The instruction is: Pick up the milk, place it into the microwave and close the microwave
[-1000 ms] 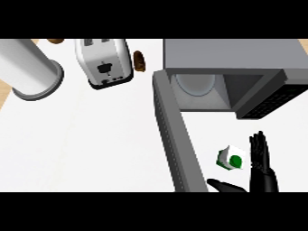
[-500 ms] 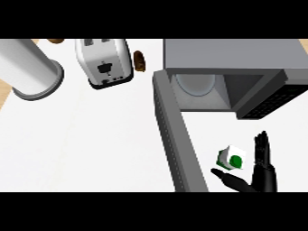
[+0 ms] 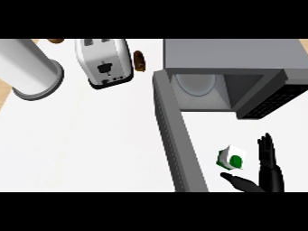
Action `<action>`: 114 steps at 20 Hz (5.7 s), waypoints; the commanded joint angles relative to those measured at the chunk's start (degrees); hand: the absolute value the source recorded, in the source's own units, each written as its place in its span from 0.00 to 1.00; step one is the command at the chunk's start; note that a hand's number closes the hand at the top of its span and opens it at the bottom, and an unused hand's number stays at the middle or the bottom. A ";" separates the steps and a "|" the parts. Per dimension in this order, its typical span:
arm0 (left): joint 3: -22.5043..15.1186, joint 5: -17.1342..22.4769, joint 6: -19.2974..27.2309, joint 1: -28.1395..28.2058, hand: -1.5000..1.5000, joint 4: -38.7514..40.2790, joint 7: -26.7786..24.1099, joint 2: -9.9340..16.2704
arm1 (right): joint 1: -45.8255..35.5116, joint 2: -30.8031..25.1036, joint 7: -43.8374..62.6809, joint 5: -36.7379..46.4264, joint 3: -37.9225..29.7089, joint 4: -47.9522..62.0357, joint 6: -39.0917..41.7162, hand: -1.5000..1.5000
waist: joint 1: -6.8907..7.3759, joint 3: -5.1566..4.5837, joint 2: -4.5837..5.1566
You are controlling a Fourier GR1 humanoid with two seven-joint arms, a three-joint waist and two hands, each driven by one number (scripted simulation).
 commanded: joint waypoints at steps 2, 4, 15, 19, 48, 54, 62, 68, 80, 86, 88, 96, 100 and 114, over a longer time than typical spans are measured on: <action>0.76 1.20 -0.56 -0.05 0.00 0.18 0.70 0.40 | -2.03 -1.23 -1.46 -0.78 4.39 3.03 15.49 0.00 | 0.38 0.03 0.01; 1.14 0.82 0.51 -2.53 0.00 0.71 1.27 0.42 | -3.07 -1.45 -5.18 -0.72 4.88 6.46 20.15 0.00 | 0.26 0.08 0.14; -1.11 0.03 1.97 -2.06 0.00 -0.11 3.02 -0.08 | -3.75 6.20 -6.70 1.14 1.21 -3.22 0.42 1.00 | -0.39 -0.07 -0.11; 3.72 5.34 -3.27 2.64 0.00 -1.39 1.32 0.87 | -11.42 -2.33 -5.45 -0.15 -0.51 3.22 12.24 1.00 | 0.54 -0.03 -0.06; 7.31 7.21 -5.65 1.17 0.00 2.72 1.17 -0.06 | -31.79 -3.02 20.73 5.29 5.33 -7.95 12.54 1.00 | 0.55 -0.05 0.02; 7.24 4.03 -6.97 -2.57 0.00 7.88 -1.96 -0.02 | -38.32 -0.42 18.90 7.95 5.56 1.67 9.76 1.00 | 1.33 -0.05 0.32; 8.76 8.82 -8.90 -3.46 0.00 7.78 0.61 3.14 | -42.44 -2.65 16.92 8.46 3.29 7.09 8.49 1.00 | 4.46 -0.04 1.27; 8.08 8.57 -8.66 -5.63 0.00 7.59 1.00 3.45 | -44.03 -3.37 15.82 10.19 3.46 6.14 4.13 1.00 | 5.99 -0.08 1.64; 5.69 7.49 -8.29 -9.35 0.00 8.14 2.36 3.74 | -40.25 -4.13 10.25 11.46 2.52 4.71 -4.26 1.00 | 9.60 -0.18 2.67; 5.40 5.83 -8.39 -10.94 0.00 8.18 3.17 5.08 | -37.20 -3.70 7.44 10.99 -1.53 3.31 -12.58 1.00 | 10.46 -0.16 3.26; 5.44 5.77 -8.53 -11.54 0.00 8.24 3.23 5.47 | -36.07 -3.95 5.30 12.81 -1.73 2.18 -15.72 1.00 | 11.38 -0.25 3.53; 4.07 3.97 -8.99 -13.12 0.00 8.72 3.93 6.32 | -32.31 -4.89 2.45 19.40 -1.47 -0.19 -21.83 0.00 | 13.69 -0.24 4.21; 2.99 3.06 -8.92 -14.56 0.00 9.30 4.48 6.51 | -29.87 -3.89 4.38 19.51 -0.92 -0.55 -19.62 0.00 | 13.67 -0.20 4.60; -0.81 0.46 -8.83 -17.06 0.00 10.17 5.51 5.83 | -36.86 -1.32 11.14 17.31 0.41 7.14 -15.26 0.00 | 13.98 -0.01 3.84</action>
